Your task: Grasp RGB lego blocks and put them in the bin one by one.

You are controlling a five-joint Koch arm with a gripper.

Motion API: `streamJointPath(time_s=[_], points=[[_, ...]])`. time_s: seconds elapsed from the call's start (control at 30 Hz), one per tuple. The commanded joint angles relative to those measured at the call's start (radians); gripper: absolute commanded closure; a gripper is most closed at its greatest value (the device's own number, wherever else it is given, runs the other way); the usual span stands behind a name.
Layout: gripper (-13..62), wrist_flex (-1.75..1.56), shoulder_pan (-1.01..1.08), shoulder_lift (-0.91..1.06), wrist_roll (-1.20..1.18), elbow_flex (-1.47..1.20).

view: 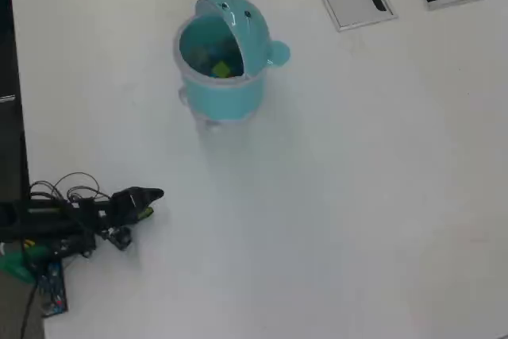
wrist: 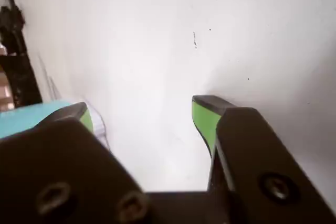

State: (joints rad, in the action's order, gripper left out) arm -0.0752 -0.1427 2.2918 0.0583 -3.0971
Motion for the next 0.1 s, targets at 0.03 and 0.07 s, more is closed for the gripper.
streamJointPath(time_s=[0.03,0.07], points=[[14.8,0.109,0.000,0.069,-0.028,-0.074],[14.8,0.109,0.000,0.069,-0.028,-0.074]])
